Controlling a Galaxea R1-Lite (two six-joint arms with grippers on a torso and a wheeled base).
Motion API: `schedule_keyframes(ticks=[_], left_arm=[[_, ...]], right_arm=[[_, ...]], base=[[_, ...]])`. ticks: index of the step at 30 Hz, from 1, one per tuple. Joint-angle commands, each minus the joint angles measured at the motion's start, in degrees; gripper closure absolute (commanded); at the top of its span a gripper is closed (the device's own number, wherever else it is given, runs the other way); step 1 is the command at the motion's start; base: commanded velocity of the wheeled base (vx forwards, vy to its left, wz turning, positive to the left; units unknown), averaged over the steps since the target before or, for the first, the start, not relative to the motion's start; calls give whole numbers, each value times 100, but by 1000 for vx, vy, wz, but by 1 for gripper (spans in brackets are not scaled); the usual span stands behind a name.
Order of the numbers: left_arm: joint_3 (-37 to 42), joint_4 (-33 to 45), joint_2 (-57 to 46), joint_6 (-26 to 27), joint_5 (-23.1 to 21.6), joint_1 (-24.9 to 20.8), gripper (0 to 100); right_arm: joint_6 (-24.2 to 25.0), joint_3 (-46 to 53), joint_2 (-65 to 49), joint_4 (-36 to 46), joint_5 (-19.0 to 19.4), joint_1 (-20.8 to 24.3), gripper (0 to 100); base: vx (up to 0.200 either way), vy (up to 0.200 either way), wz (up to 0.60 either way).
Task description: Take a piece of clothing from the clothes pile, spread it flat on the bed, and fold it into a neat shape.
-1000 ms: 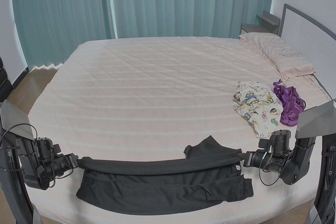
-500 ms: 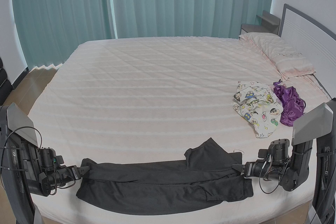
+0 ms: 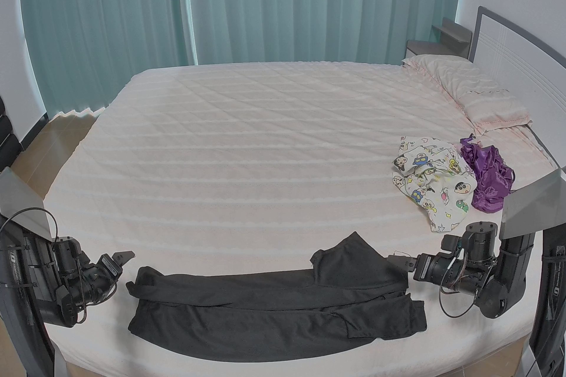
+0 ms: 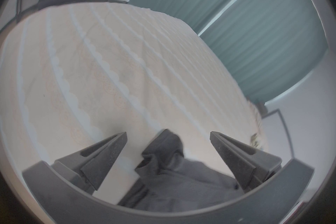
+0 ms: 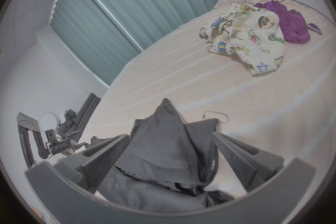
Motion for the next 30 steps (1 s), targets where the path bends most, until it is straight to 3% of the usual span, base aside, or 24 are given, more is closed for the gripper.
schedule_keyframes(ticks=[1,3,8,12,30], left_arm=[[-271,-102,-518,-1425,-24,-524,0],[-350,-102,-483,-1917,-24,-709,0],[-446,-102,-140,-1908,55,-753,0],[-350,-102,-149,-1873,55,-753,0],[-262,-102,-114,-1688,64,-761,0]], right_arm=[[346,-698,341,104,117,414,0],[364,-962,473,403,109,493,0],[513,-1603,587,1229,117,501,0],[794,-1603,552,1309,91,501,0],[759,-1225,578,1203,73,370,0]], base=[[0,0,0],[0,0,0],[0,0,0],[0,0,0],[0,0,0]])
